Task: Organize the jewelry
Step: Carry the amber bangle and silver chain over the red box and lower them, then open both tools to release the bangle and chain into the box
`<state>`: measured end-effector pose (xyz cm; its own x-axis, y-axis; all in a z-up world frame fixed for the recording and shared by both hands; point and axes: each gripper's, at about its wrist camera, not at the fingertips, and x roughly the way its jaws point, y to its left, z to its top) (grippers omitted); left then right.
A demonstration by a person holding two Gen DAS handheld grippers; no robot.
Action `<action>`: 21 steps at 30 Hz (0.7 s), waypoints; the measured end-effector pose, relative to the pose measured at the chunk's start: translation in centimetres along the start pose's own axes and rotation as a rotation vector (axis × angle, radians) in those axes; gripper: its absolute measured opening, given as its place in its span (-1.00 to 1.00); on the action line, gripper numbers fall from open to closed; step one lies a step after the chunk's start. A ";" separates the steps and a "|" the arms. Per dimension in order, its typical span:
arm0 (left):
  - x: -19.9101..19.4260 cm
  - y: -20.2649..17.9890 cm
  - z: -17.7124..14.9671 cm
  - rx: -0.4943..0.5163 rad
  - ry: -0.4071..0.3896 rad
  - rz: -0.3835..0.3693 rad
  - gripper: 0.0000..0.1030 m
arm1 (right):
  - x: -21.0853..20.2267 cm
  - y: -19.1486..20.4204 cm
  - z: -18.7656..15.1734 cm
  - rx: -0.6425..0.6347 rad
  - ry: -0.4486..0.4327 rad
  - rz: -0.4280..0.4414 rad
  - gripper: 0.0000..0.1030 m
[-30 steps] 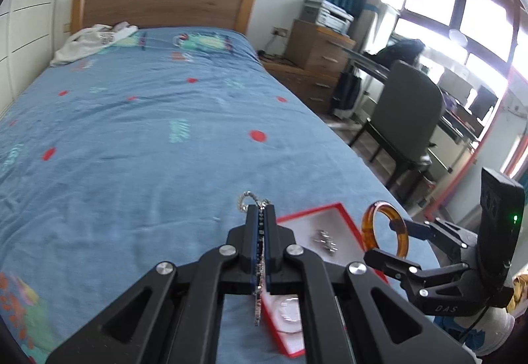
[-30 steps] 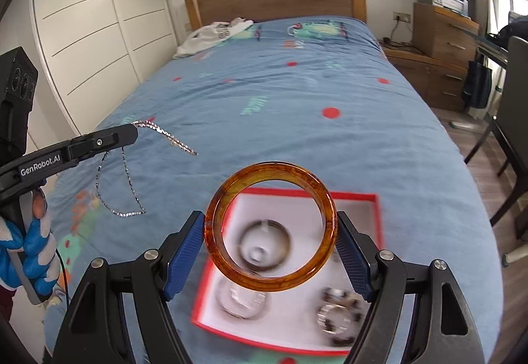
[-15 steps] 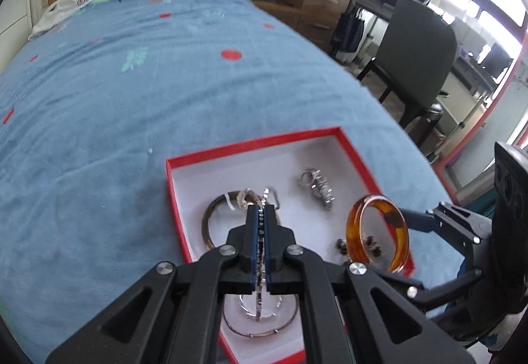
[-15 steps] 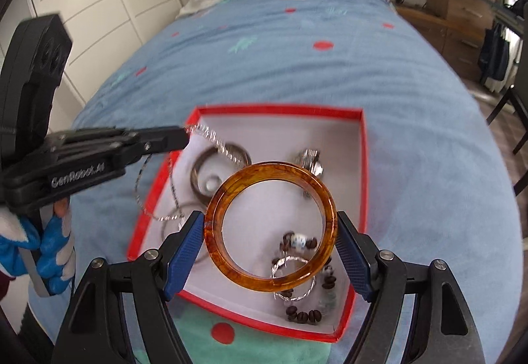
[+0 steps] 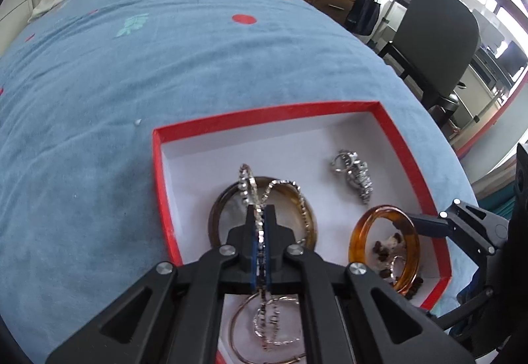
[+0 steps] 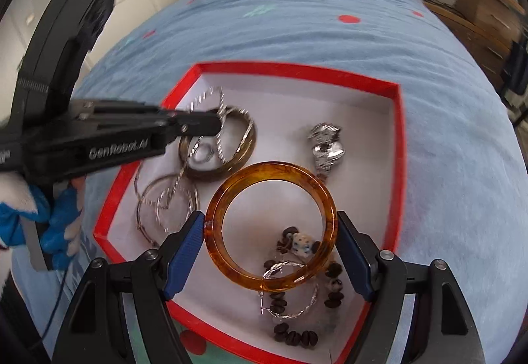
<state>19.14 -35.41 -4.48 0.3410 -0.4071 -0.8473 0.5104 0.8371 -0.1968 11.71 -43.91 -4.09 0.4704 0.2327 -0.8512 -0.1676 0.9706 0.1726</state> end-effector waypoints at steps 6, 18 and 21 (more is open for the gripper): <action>0.0 0.5 -0.4 0.007 -0.002 0.019 -0.92 | 0.8 0.7 -0.3 -0.109 0.031 -0.044 0.50; -0.5 0.2 -0.7 0.021 0.012 -0.004 -0.67 | 0.7 1.3 -0.5 -0.176 0.077 -0.065 0.50; -1.1 -0.2 -0.9 0.026 0.004 -0.007 -0.36 | 0.1 1.3 -0.5 -0.160 0.066 -0.069 0.51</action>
<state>17.99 -34.80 -3.96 0.3344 -0.4115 -0.8478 0.5330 0.8245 -0.1899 11.12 -42.65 -4.17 0.4284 0.1567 -0.8899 -0.2749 0.9608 0.0368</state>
